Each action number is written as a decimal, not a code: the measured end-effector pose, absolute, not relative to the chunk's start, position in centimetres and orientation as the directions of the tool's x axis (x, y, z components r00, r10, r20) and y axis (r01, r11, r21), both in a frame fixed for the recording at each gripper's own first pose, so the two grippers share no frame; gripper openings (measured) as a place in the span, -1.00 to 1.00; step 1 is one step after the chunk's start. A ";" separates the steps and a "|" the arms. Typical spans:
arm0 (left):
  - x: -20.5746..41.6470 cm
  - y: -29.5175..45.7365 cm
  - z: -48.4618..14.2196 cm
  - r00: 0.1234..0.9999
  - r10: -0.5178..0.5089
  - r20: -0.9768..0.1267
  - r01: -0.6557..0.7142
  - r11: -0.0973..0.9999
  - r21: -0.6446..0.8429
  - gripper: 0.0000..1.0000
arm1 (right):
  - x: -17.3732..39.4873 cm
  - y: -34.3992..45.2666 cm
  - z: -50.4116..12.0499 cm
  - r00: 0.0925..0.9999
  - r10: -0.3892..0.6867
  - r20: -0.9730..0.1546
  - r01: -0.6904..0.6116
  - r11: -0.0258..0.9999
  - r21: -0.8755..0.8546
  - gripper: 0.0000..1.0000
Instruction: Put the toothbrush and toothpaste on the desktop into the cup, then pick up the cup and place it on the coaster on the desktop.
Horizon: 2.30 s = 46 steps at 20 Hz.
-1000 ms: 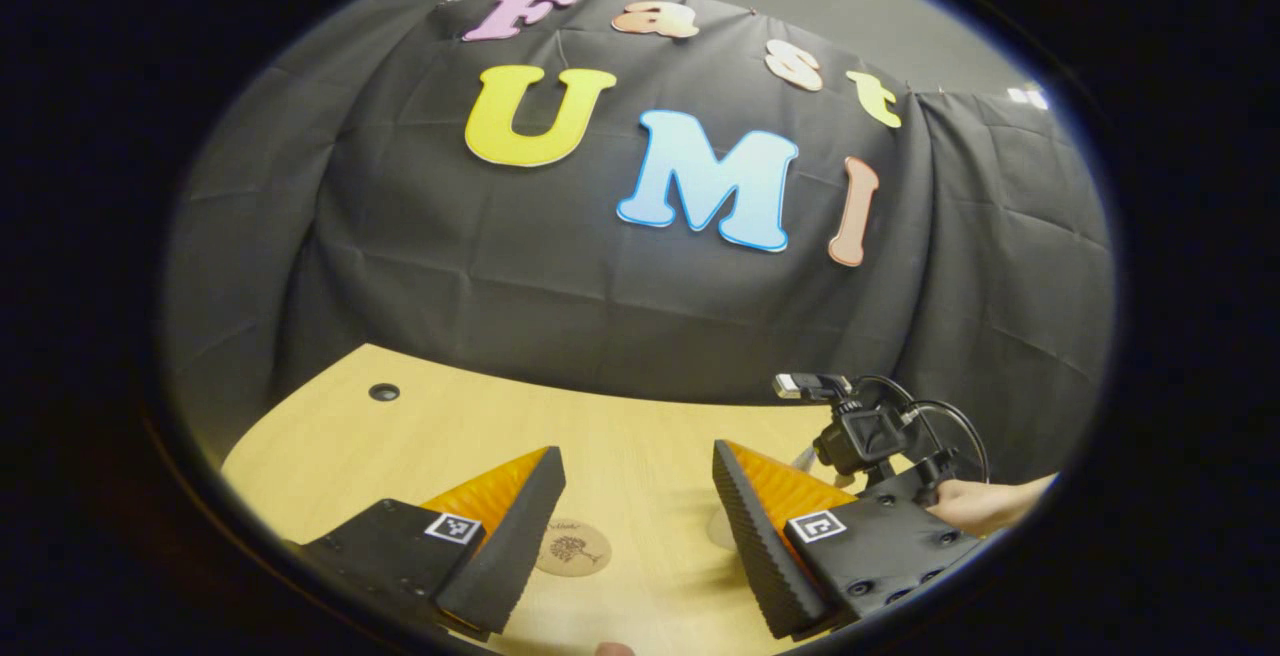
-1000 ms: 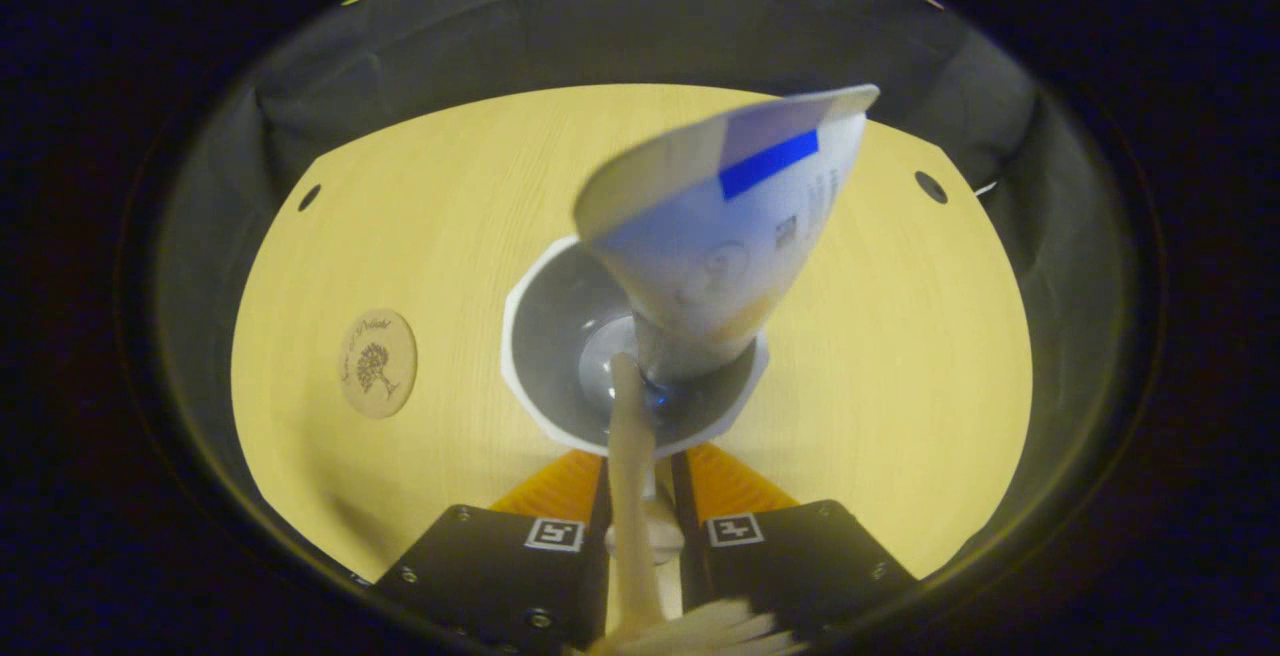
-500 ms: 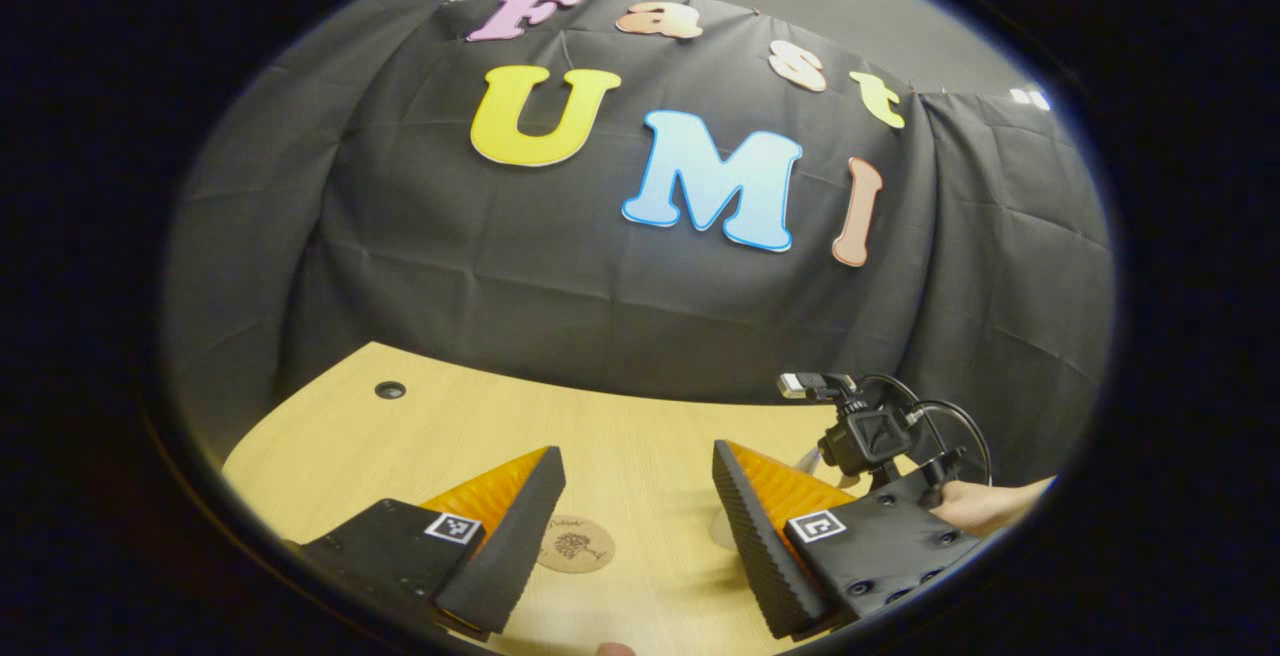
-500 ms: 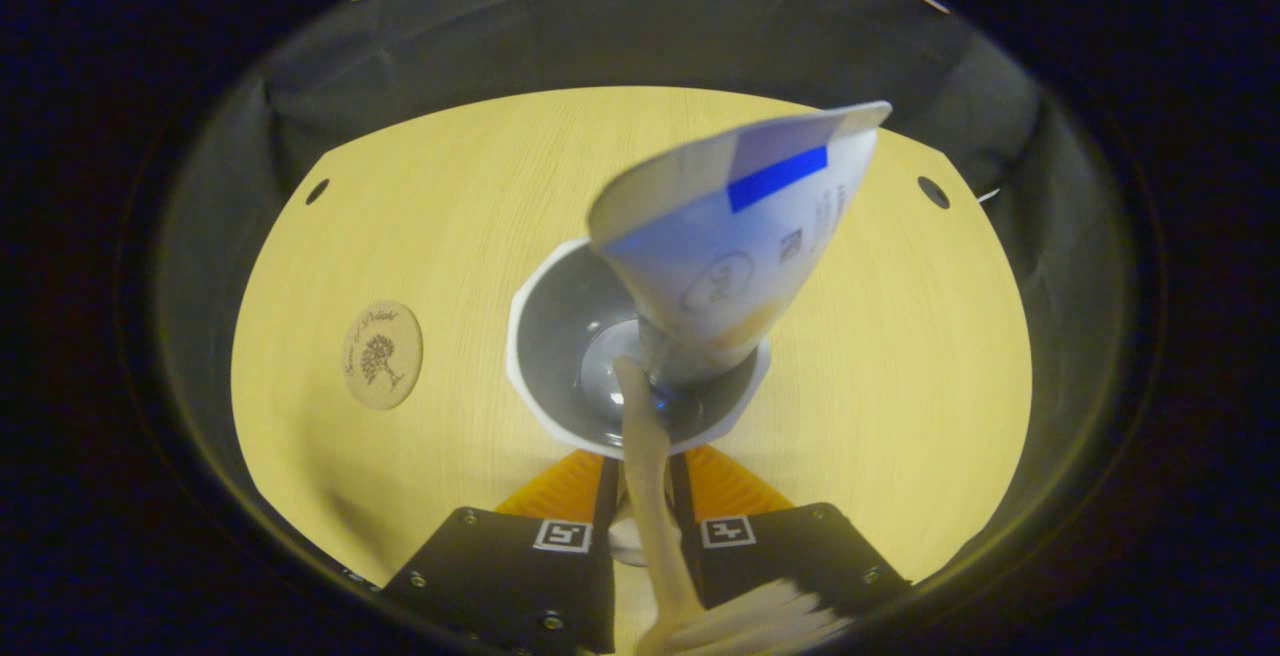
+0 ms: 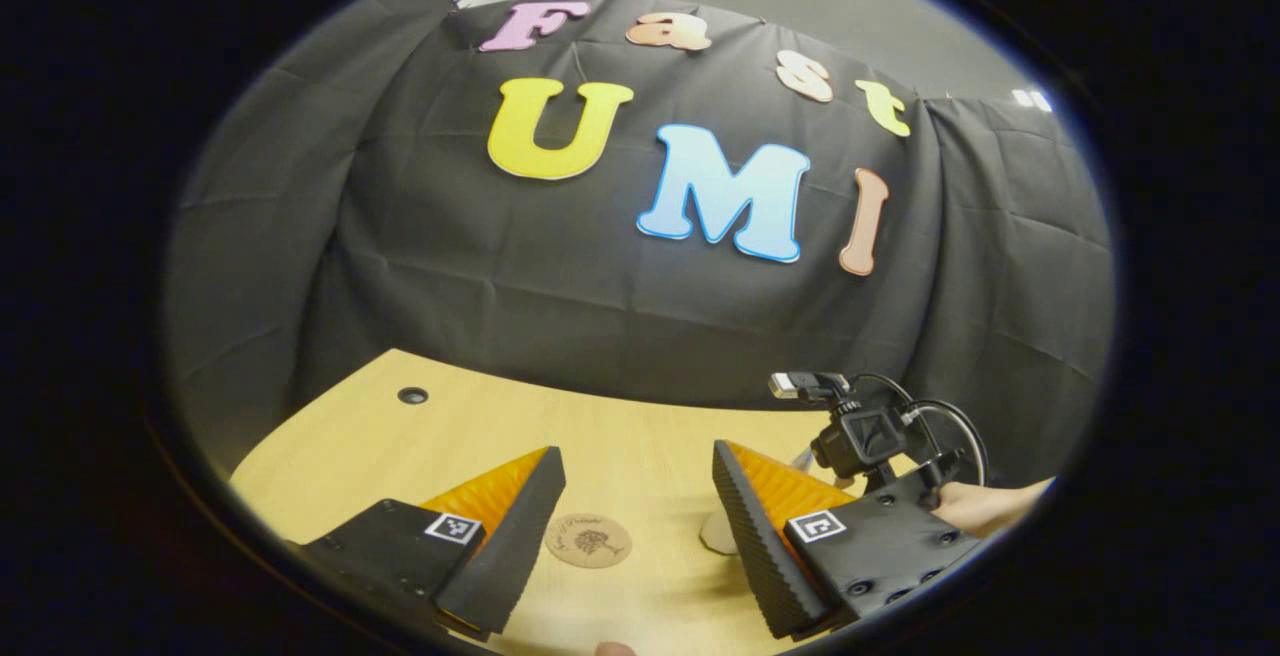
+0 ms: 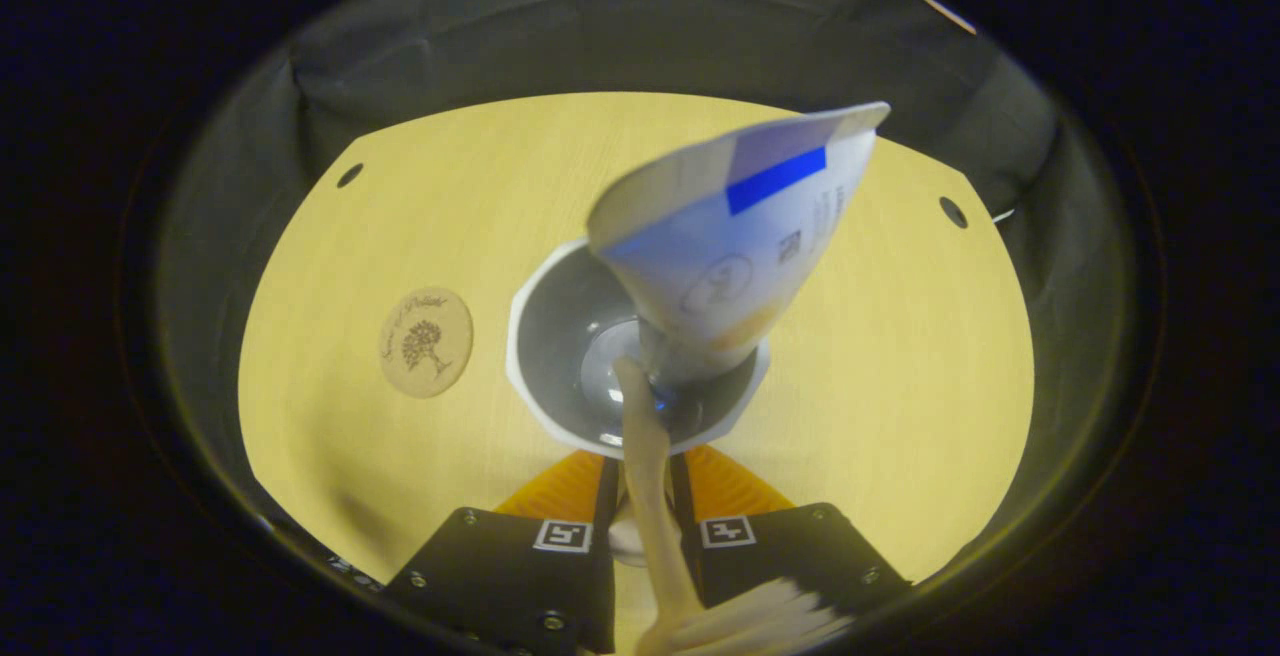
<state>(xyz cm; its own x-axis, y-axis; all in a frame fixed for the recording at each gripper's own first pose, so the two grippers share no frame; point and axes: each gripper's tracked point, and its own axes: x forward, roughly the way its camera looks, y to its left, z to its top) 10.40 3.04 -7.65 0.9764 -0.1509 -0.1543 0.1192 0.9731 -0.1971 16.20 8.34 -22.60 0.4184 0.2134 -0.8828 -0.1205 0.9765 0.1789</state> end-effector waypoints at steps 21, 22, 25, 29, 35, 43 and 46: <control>6.7 12.0 -6.6 0.988 -0.020 -0.154 -0.009 0.982 -0.187 0.83 | 16.9 22.2 -19.9 0.384 0.320 -0.866 -0.344 0.920 0.187 -0.51; 6.7 12.2 -6.7 0.988 -0.018 -0.155 -0.012 0.982 -0.187 0.83 | 17.1 22.4 -19.9 0.381 0.320 -0.867 -0.346 0.919 0.187 -0.51; 6.6 12.9 -6.7 0.987 -0.011 -0.159 -0.019 0.982 -0.185 0.83 | 17.1 22.3 -19.8 0.376 0.319 -0.870 -0.347 0.919 0.187 -0.51; 6.9 13.4 -6.9 0.986 -0.002 -0.166 -0.030 0.981 -0.191 0.90 | 17.3 22.4 -20.0 0.373 0.314 -0.873 -0.353 0.918 0.180 -0.51; 7.1 13.7 -6.9 0.985 0.006 -0.174 -0.039 0.981 -0.192 0.83 | 17.2 22.5 -20.0 0.362 0.314 -0.878 -0.367 0.914 0.175 -0.47; 7.2 13.7 -6.8 0.984 0.015 -0.176 -0.050 0.980 -0.194 0.83 | 16.4 22.0 -17.2 0.388 0.386 -0.837 -0.401 0.888 0.224 0.05; 7.3 13.2 -6.7 0.984 0.013 -0.176 -0.047 0.980 -0.192 0.83 | 15.6 21.2 -16.5 0.408 0.395 -0.823 -0.397 0.889 0.230 0.22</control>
